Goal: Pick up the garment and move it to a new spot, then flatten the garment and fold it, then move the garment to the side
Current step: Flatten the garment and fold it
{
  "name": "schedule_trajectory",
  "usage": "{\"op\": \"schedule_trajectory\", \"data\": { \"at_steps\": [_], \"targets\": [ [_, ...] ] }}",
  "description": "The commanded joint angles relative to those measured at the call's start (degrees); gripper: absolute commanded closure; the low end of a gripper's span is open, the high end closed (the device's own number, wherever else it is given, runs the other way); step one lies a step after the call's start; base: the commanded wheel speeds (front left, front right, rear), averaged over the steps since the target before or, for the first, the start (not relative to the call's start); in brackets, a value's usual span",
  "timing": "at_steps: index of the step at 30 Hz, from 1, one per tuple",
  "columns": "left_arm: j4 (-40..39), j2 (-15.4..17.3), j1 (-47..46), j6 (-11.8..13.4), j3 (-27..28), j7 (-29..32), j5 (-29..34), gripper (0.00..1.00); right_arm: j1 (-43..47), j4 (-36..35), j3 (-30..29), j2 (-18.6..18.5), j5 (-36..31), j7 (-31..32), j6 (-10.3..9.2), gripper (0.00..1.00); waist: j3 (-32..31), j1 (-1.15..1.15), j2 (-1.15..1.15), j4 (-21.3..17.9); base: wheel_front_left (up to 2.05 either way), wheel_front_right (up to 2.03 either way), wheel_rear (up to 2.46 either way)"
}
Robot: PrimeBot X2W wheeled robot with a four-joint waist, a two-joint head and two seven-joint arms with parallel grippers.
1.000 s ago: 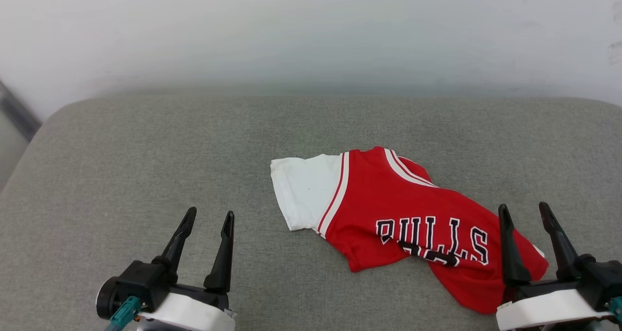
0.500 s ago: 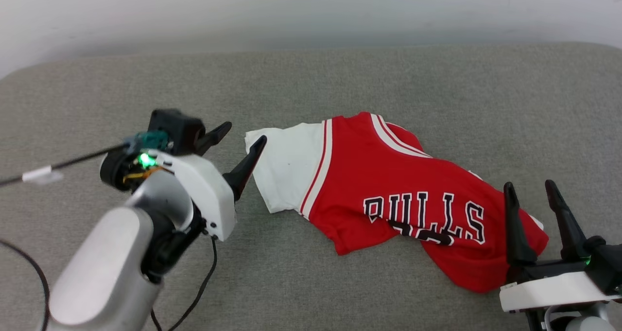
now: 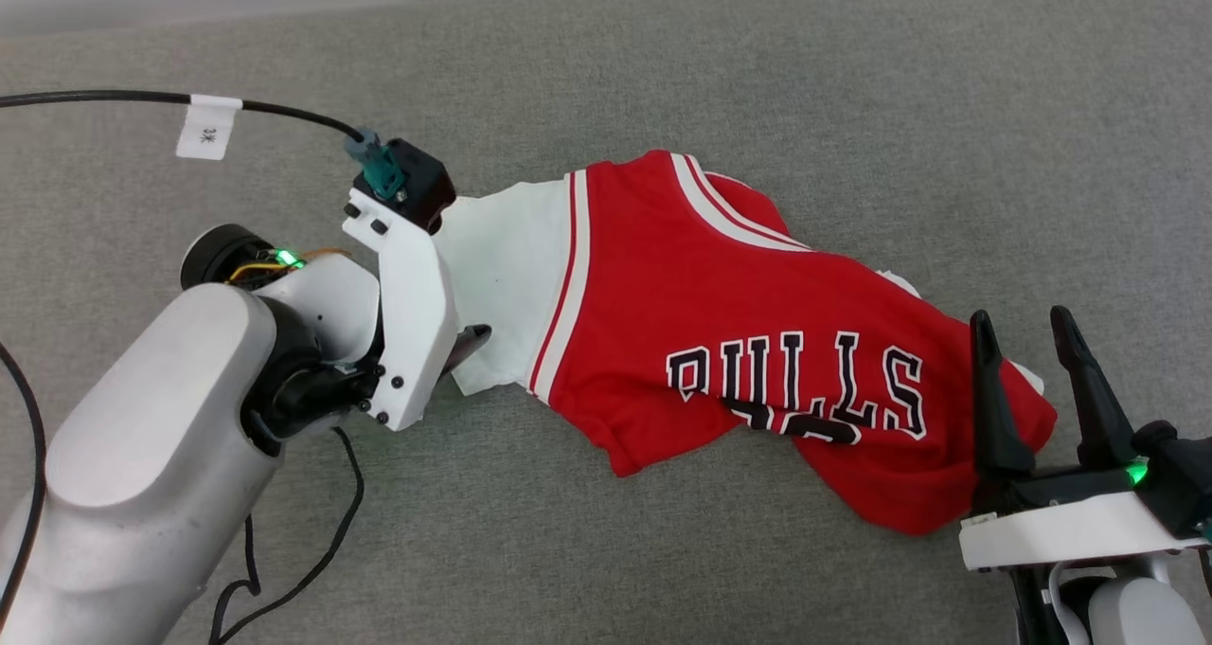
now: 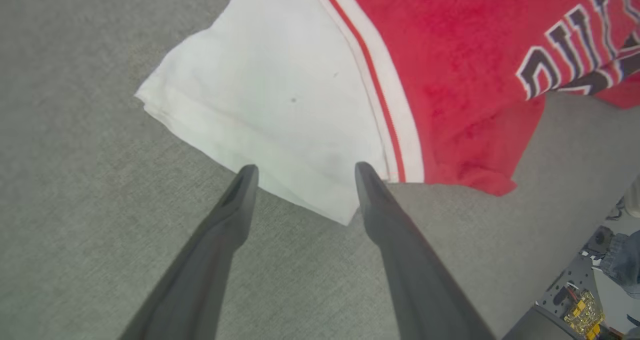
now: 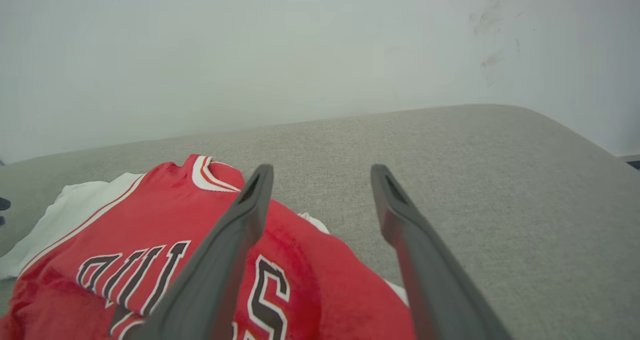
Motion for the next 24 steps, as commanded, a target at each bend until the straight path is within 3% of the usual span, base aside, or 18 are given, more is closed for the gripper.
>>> {"op": "schedule_trajectory", "data": {
  "at_steps": [1, 11, 12, 13, 24],
  "targets": [
    [1.3, 0.6, -1.0, -0.1, -1.2, 0.6, -0.6, 0.00, -1.1, -0.1, 0.3, -0.1, 0.0, -0.1, -0.04, 0.00, 1.5, -0.01, 0.00, -1.0, 0.00, 0.00, 0.00],
    [7.1, 1.8, -0.4, -0.1, -7.5, 0.2, -2.3, 0.00, -2.3, -0.2, 0.4, -0.1, 0.4, -0.1, -0.04, 0.00, 3.6, -0.01, 0.00, -2.2, 0.00, 0.00, 0.00],
    [7.4, 2.1, -0.2, -0.1, -9.0, 0.5, -2.2, 0.27, -2.3, -0.2, 0.5, -0.1, 0.2, -0.1, -0.04, 0.00, 3.7, -0.01, 0.00, -2.2, 0.00, 0.00, 0.00],
    [7.7, 2.4, 0.5, -0.1, -10.3, 0.9, -2.6, 1.00, -2.3, -0.1, 0.5, -0.1, 0.0, -0.1, -0.04, 0.00, 3.7, -0.01, 0.00, -2.2, 0.00, 0.00, 0.00],
    [4.7, 5.5, 1.0, -0.1, -14.8, -8.0, -4.9, 1.00, -0.6, 1.4, -0.9, -0.1, -1.4, -0.1, -0.04, 0.00, -1.6, -0.01, 0.00, 1.5, 0.00, 0.00, 0.00]
  ]
}}
